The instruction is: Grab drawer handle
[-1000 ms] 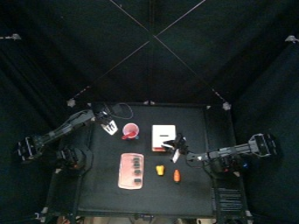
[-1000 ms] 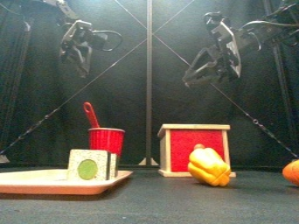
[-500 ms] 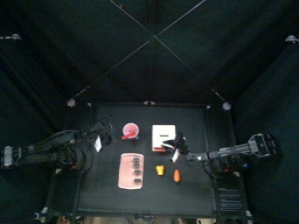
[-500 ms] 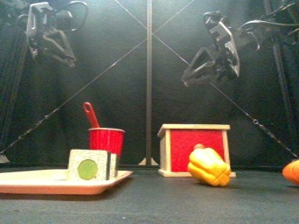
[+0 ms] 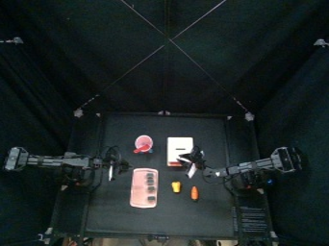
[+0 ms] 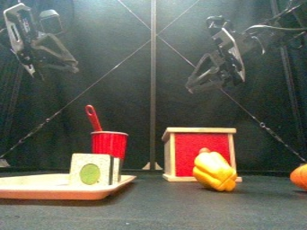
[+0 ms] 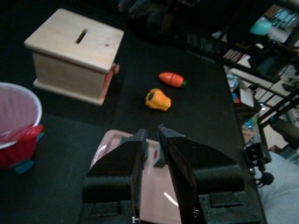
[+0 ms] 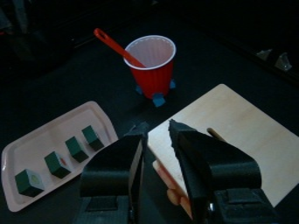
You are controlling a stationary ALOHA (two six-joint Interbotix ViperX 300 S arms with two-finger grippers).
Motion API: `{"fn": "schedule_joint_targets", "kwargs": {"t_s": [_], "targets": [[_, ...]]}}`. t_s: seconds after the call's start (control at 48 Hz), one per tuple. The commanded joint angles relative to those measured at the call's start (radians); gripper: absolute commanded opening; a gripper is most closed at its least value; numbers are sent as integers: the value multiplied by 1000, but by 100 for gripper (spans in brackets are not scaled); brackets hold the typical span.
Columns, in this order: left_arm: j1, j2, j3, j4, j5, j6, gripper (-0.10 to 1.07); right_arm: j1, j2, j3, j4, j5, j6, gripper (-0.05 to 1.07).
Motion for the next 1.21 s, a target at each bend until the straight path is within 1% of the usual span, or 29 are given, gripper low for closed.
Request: {"fn": "schedule_joint_targets", "kwargs": {"t_s": [0.0, 0.083, 0.229, 0.271, 0.312, 0.417, 0.604, 0.708, 0.75, 0.854, 0.979, 1.042, 1.188], "targets": [[-37, 37, -17, -3, -97, 2, 63, 3, -18, -23, 35, 2, 6, 68], [-54, 71, -29, -3, -150, 2, 63, 14, -18, -26, 98, 2, 11, 68], [-52, 152, -64, -17, -236, 0, 63, 25, -11, -34, 305, 23, 6, 68], [-54, 175, -78, -26, -253, 0, 63, 29, -8, -38, 373, 46, 6, 68], [-52, 201, -95, -41, -273, 0, 63, 37, -8, -40, 417, 69, 3, 68], [-26, 249, -133, -69, -305, 3, 63, 71, -11, -49, 486, 152, 2, 68], [44, 318, -221, -78, -302, 5, 63, 161, 2, -83, 563, 321, 9, 68], [95, 357, -273, -78, -279, 6, 62, 207, 44, -106, 580, 382, 11, 69], [115, 374, -298, -80, -256, 6, 62, 221, 63, -114, 578, 390, 14, 69], [178, 443, -379, -86, -160, 3, 62, 230, 109, -127, 586, 394, 17, 69], [235, 534, -469, -98, -98, 3, 62, 235, 167, -149, 600, 400, 14, 69], [268, 589, -517, -112, -69, 3, 62, 241, 179, -152, 598, 403, 14, 69], [313, 704, -637, -140, 15, 5, 62, 255, 189, -135, 604, 403, 18, 70]]}}
